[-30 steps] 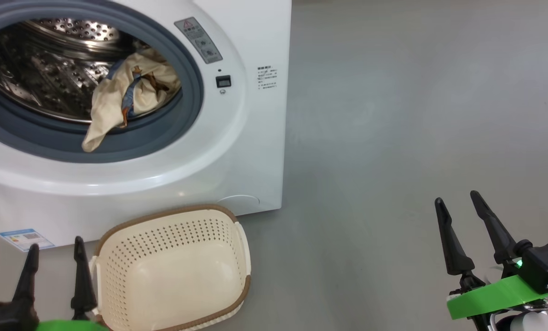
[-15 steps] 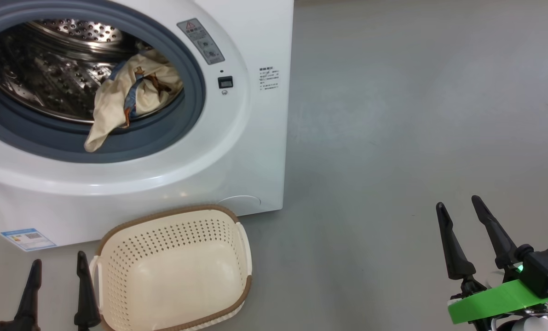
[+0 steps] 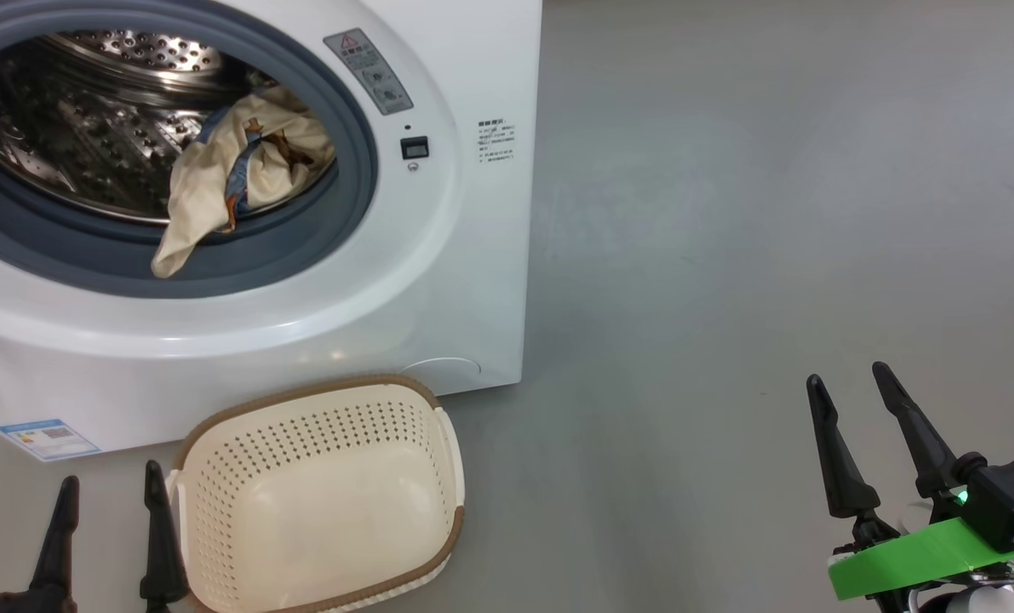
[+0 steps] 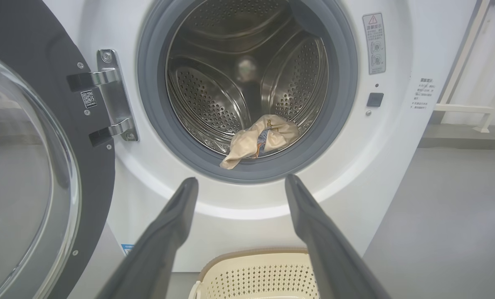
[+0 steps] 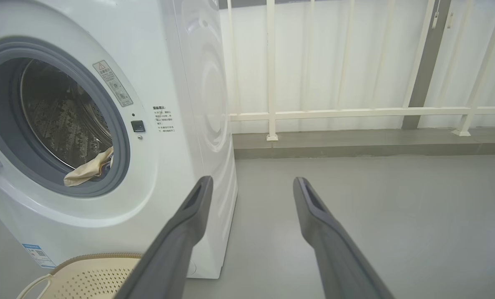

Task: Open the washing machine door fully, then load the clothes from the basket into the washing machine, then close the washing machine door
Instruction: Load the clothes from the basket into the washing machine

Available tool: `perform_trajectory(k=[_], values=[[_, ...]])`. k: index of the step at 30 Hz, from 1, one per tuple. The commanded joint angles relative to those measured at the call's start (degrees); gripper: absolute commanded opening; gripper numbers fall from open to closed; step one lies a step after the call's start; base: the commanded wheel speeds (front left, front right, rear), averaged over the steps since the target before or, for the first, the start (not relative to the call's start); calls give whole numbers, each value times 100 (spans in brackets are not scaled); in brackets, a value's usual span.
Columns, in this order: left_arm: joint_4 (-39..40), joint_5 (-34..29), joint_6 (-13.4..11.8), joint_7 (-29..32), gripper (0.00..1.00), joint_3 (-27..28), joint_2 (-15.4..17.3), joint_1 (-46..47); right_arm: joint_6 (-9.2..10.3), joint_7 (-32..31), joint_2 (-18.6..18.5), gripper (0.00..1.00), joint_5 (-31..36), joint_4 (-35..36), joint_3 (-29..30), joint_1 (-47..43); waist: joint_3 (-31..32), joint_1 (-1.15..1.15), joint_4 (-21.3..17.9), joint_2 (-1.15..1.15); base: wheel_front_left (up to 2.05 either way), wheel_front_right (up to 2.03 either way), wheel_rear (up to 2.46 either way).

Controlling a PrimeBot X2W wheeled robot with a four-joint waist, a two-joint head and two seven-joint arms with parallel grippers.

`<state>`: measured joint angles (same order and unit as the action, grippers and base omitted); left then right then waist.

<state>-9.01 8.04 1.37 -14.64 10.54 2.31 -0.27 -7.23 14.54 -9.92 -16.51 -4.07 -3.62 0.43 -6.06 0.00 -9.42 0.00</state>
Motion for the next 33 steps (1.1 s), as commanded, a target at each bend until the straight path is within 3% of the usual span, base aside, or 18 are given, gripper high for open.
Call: perform_trajectory(k=[1, 18, 33], values=[[195, 37, -42, -36, 100, 156, 57, 49, -25, 46, -85, 100, 35, 150, -99, 40, -7, 0, 4, 0, 0, 0, 0], [200, 18, -16, -36, 100, 180, 57, 62, -25, 46, -28, 100, 41, 163, -97, 43, -45, 0, -34, 0, 0, 0, 0], [-245, -243, 187, -36, 100, 257, 143, 1060, -25, 46, 170, 100, -30, 223, -123, 435, -888, 0, -226, 0, 0, 0, 0]])
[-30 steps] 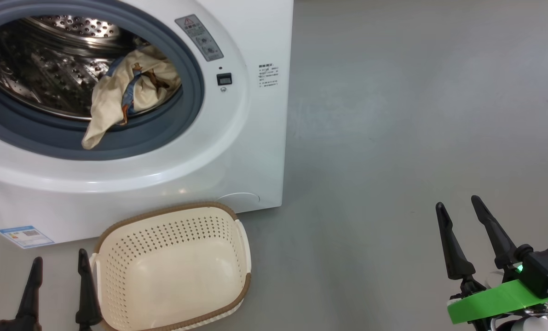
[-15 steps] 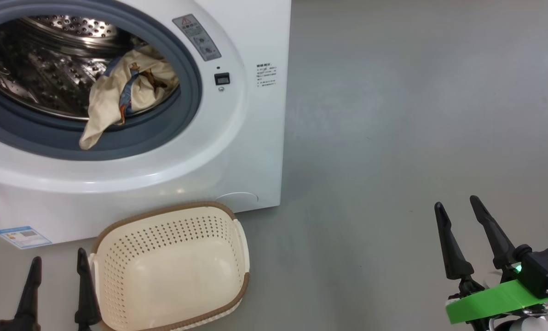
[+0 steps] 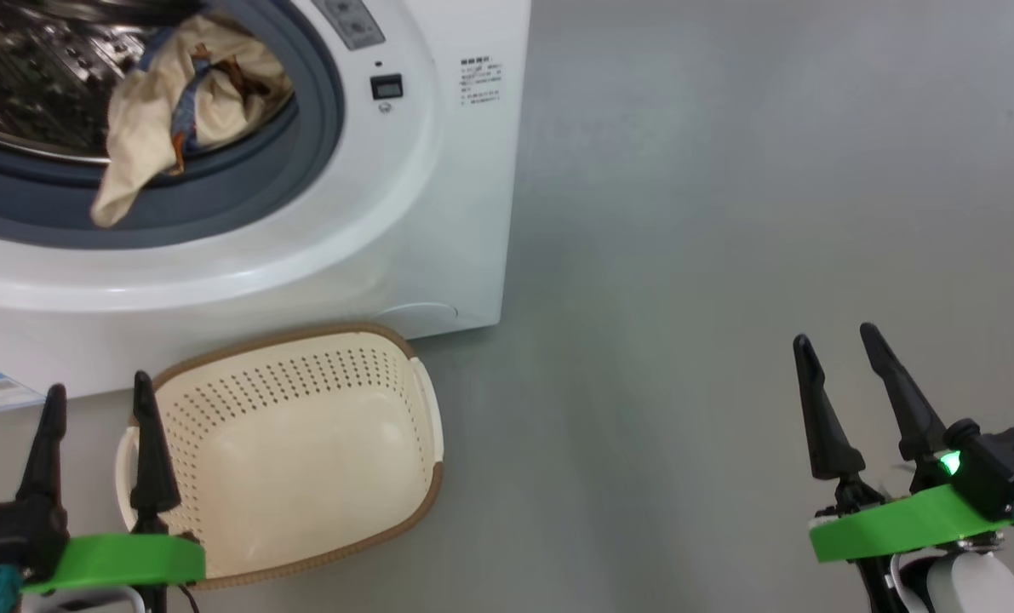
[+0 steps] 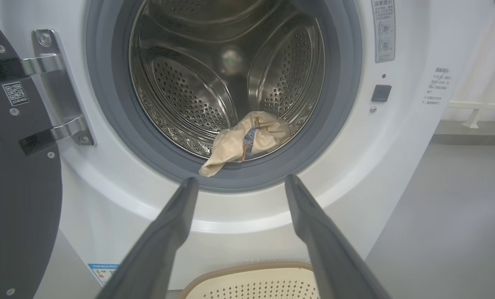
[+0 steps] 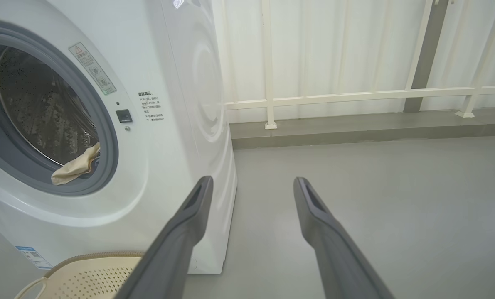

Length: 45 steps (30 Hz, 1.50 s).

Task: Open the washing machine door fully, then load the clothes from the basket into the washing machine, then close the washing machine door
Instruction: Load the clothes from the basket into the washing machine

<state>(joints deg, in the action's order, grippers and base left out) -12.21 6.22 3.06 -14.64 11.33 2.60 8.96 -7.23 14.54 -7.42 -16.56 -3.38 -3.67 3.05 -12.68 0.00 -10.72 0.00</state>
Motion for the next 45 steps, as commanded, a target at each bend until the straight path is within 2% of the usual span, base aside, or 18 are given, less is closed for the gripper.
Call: perform_trajectory(k=[1, 11, 25, 32, 45], values=[[55, -76, 25, -36, 100, 184, 119, 212, -25, 46, -67, 100, -31, 153, -118, 216, -283, 0, -113, 0, 0, 0, 0], [-381, -248, 87, -36, 100, 177, 300, 1068, -25, 46, -6, 100, -61, 193, -123, 529, -706, 0, -197, 0, 0, 0, 0], [-2350, -713, 12, -36, 100, -124, 1216, 3423, -25, 46, 153, 100, -141, 175, -256, 888, -1431, 0, -462, 0, 0, 0, 0], [-3285, -911, -125, -15, 100, -303, 1519, 4250, -25, 46, 211, 100, -147, 179, -242, 919, -1515, 0, -492, 0, 0, 0, 0], [-4603, -1139, -365, 506, 100, -616, 1699, 5341, -25, 46, 120, 100, -140, 137, -269, 832, -1357, 0, -293, 0, 0, 0, 0]])
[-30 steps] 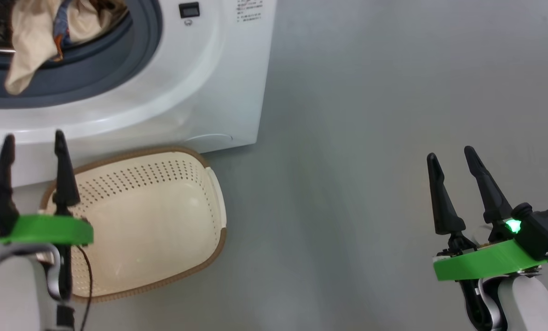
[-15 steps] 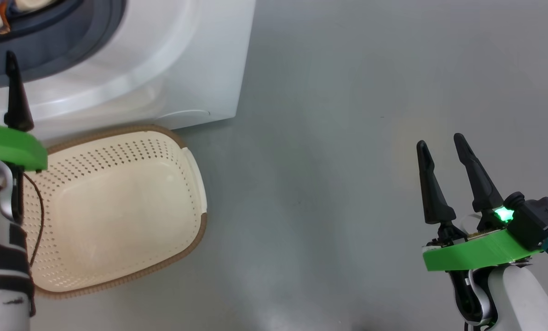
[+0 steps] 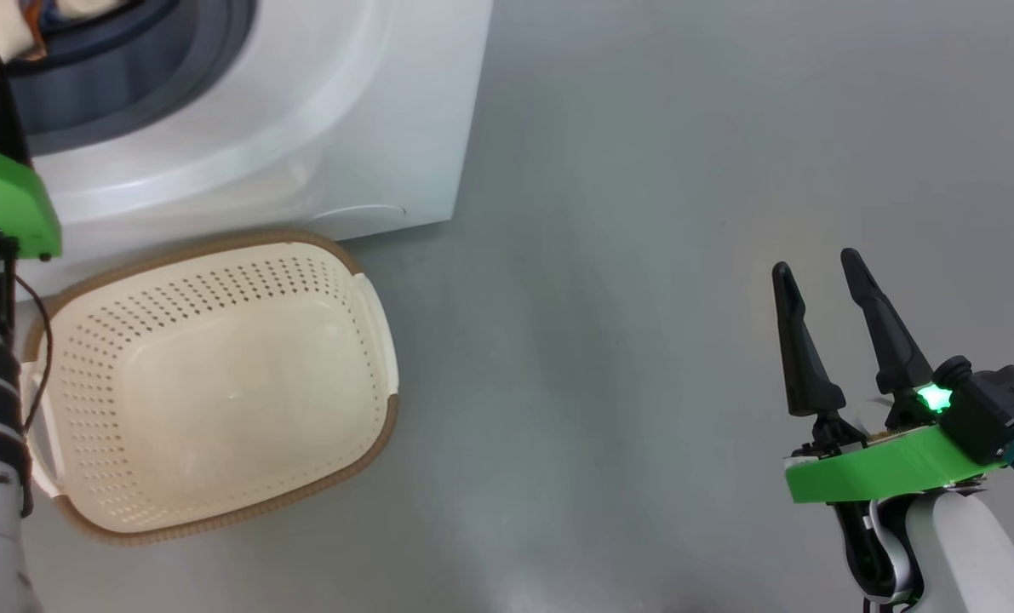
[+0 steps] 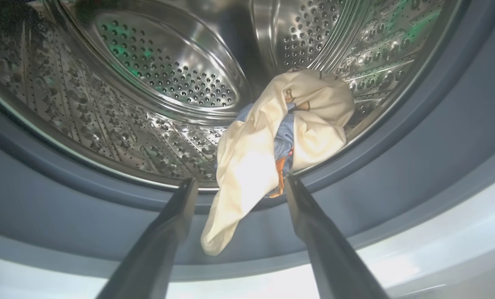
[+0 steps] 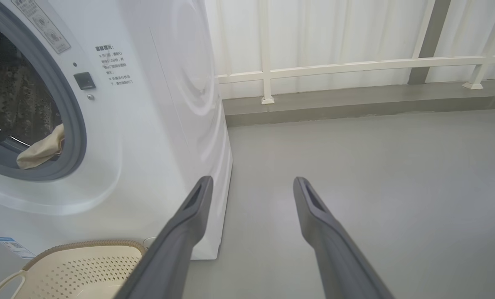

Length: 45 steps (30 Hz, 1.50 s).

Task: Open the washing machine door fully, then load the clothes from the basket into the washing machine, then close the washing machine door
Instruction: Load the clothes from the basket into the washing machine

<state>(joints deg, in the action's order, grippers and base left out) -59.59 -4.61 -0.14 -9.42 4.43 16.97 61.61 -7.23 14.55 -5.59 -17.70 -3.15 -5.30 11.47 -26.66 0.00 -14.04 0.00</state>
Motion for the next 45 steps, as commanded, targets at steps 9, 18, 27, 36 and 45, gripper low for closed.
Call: perform_trajectory(k=[9, 18, 27, 36, 45], values=[[-684, -74, -73, 181, 100, -122, 141, 459, -25, 45, -299, 100, -15, 195, -151, -96, 191, 0, 111, 0, 0, 0, 0], [-1064, -89, -58, 209, 100, -276, 272, 858, -25, 45, -292, 100, -27, 276, -214, -59, -59, 0, 9, 0, 0, 0, 0], [-1245, -80, -156, 342, 100, -373, 465, 1113, -25, 45, -247, 100, -56, 303, -242, -25, -283, 0, -97, 0, 0, 0, 0], [-1324, -1, -231, 374, 100, -397, 610, 1208, -25, 45, -229, 100, -58, 347, -275, 34, -405, 0, -153, 0, 0, 0, 0], [-1370, 55, -288, 402, 100, -462, 764, 1297, -25, 45, -227, 100, -84, 397, -338, 82, -505, 0, -246, 0, 0, 0, 0]])
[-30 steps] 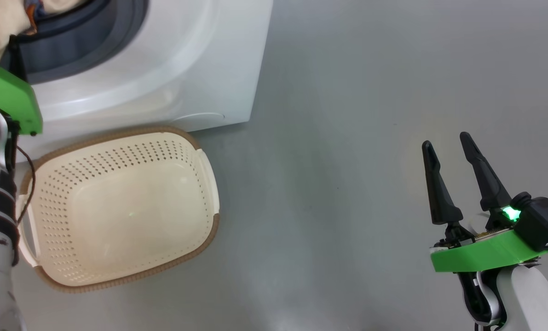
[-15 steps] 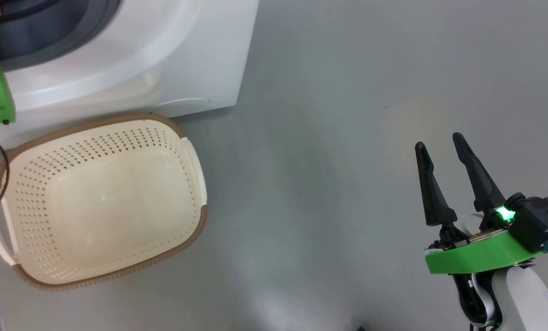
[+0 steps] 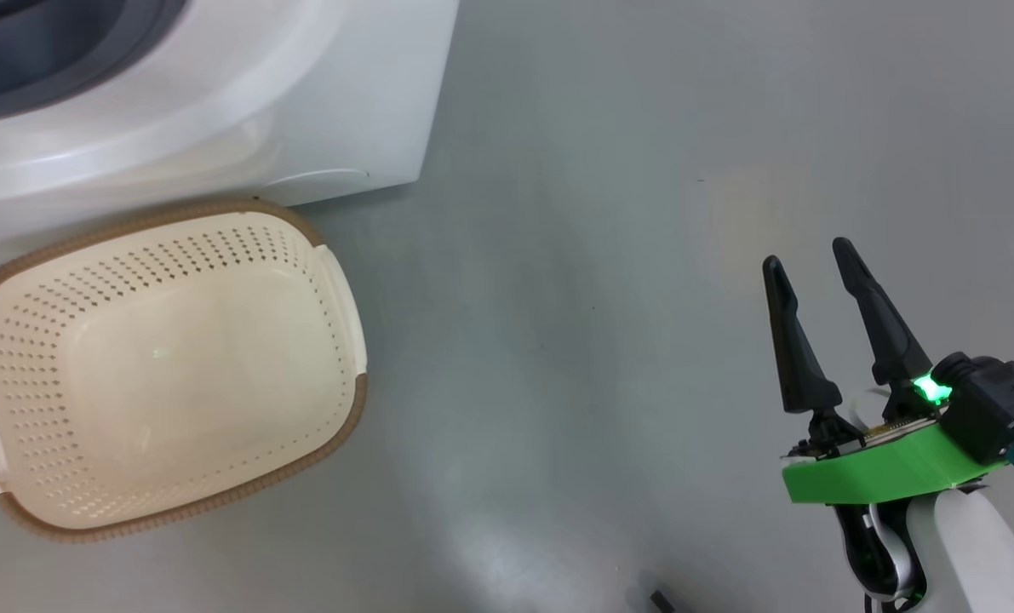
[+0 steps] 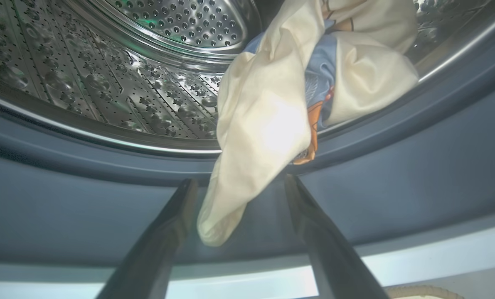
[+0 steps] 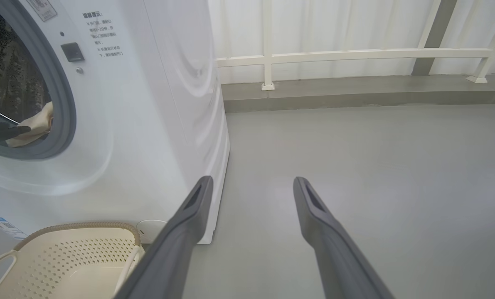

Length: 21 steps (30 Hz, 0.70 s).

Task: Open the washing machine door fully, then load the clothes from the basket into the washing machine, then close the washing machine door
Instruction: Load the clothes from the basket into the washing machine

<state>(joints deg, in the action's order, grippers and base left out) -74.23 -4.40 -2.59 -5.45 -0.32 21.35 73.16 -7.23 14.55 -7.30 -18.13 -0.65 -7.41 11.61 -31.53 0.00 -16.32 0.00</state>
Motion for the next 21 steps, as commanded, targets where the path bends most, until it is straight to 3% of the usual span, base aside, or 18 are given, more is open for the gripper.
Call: perform_trajectory(k=[1, 3, 4, 5, 6, 7, 21], values=[[91, 43, -47, 5, 100, 8, 335, 151, -25, 45, -60, 100, -45, 151, -128, 72, -28, 0, -29, 0, 0, 0, 0], [83, 62, -68, 20, 100, 0, 356, 153, -25, 45, -64, 100, -48, 152, -125, 76, -39, 0, -57, 0, 0, 0, 0], [79, 70, -78, 28, 95, -6, 372, 142, -25, 45, -64, 100, -49, 151, -129, 76, -37, 0, -74, 0, 0, 0, 0], [75, 78, -89, 26, 68, -11, 388, 131, -25, 45, -64, 100, -49, 150, -133, 71, -31, 0, -90, 0, 0, 0, 0], [72, 85, -98, 23, 31, -16, 404, 122, -25, 45, -64, 100, -49, 153, -135, 64, -27, 0, -104, 0, 0, 0, 0], [69, 92, -105, 27, 2, -24, 414, 118, -25, 45, -62, 100, -48, 159, -136, 57, -26, 0, -117, 0, 0, 0, 0], [85, 157, -108, -173, 0, -223, 311, 351, -25, 45, 23, 100, -47, 167, -178, 18, -14, 0, -204, 0, 0, 0, 0]])
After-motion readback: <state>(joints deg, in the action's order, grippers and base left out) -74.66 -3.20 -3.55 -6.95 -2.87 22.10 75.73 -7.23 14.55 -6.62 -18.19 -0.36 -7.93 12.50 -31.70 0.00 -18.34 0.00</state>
